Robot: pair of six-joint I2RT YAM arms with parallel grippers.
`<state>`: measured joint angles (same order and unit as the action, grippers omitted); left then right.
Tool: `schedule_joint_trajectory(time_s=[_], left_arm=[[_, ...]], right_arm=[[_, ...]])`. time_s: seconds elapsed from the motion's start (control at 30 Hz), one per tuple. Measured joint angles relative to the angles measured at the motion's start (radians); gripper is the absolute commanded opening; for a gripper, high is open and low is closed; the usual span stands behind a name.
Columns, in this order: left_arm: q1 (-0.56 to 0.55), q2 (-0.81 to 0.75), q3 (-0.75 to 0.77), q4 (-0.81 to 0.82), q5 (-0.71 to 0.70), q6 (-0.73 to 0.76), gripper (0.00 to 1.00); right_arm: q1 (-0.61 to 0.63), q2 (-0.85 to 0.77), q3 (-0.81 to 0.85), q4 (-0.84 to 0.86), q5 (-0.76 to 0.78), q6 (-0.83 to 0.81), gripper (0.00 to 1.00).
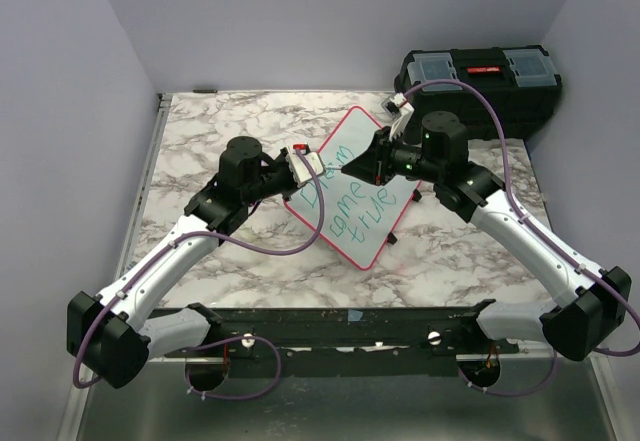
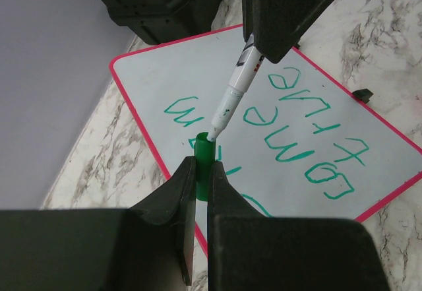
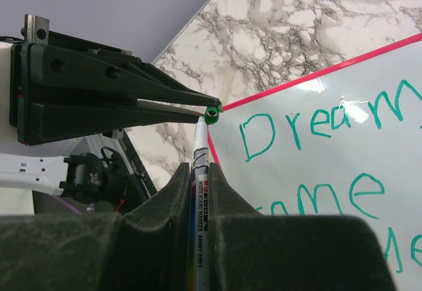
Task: Write a sentence on the whiteboard
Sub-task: Insert the whiteboard marker without the cap into the pen cap.
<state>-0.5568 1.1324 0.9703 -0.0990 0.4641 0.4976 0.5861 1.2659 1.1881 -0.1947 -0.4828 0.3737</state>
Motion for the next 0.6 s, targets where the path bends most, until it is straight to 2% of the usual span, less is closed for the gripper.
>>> schedule_joint_trajectory(time_s=[0.6], left_arm=[[0.000,-0.014,-0.002,-0.001,-0.003,0.000,0.00]], right_arm=[[0.000,0.000,0.000,0.006,0.000,0.005,0.01]])
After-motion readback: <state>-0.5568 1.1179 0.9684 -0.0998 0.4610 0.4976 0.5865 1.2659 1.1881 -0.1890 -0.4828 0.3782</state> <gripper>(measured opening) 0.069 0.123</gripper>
